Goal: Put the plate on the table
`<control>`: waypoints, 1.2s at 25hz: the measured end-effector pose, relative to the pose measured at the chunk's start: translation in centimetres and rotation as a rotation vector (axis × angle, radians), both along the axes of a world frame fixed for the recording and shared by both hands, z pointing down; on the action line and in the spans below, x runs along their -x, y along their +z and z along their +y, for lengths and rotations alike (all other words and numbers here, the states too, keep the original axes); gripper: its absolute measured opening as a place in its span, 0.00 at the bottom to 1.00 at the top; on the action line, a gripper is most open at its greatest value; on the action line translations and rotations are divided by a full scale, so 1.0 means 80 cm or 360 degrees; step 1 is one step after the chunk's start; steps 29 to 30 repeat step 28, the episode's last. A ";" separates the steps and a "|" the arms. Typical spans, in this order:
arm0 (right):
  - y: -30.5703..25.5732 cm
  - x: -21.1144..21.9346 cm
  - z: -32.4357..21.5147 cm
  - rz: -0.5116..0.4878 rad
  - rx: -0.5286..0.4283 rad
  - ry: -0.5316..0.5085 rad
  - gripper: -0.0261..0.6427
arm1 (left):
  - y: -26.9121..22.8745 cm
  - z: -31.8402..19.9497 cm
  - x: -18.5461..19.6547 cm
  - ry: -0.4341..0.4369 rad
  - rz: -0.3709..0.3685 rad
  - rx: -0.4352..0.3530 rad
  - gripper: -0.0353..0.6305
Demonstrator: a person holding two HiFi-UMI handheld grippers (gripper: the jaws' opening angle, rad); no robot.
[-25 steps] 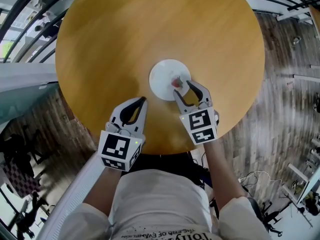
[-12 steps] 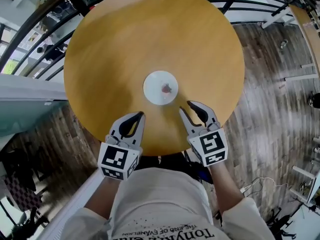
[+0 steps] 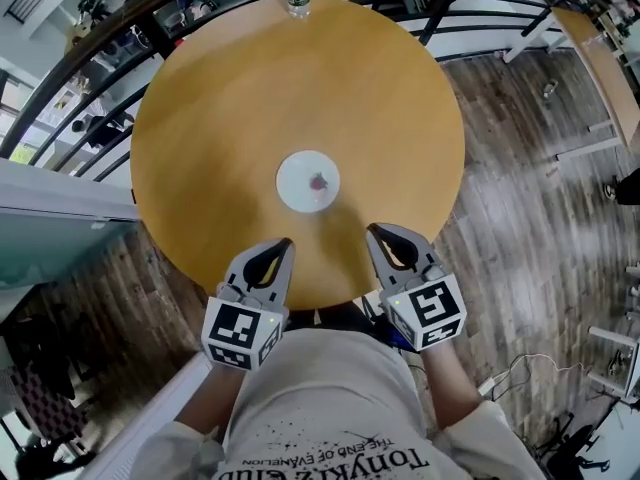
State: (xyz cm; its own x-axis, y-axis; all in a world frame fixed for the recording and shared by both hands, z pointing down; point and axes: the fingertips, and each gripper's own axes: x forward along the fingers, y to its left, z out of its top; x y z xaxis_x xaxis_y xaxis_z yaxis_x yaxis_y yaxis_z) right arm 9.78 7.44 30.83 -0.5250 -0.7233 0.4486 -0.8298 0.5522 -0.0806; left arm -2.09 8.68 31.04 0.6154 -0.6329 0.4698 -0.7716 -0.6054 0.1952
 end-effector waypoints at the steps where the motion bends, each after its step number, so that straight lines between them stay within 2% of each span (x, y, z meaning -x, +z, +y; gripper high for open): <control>1: -0.004 0.000 0.003 -0.0013 -0.0002 -0.0004 0.08 | -0.001 0.003 -0.002 0.0003 -0.0003 0.0001 0.09; 10: -0.018 0.013 0.010 -0.0035 -0.0007 -0.0035 0.08 | -0.017 0.017 0.003 0.0000 -0.0033 -0.0033 0.09; 18: -0.026 0.025 0.010 -0.0048 -0.0008 -0.0078 0.08 | -0.033 0.020 0.003 -0.0015 -0.0012 -0.0064 0.09; 30: -0.029 0.041 0.022 -0.0021 0.0009 -0.0068 0.08 | -0.028 0.029 0.032 -0.0059 -0.0006 -0.0030 0.09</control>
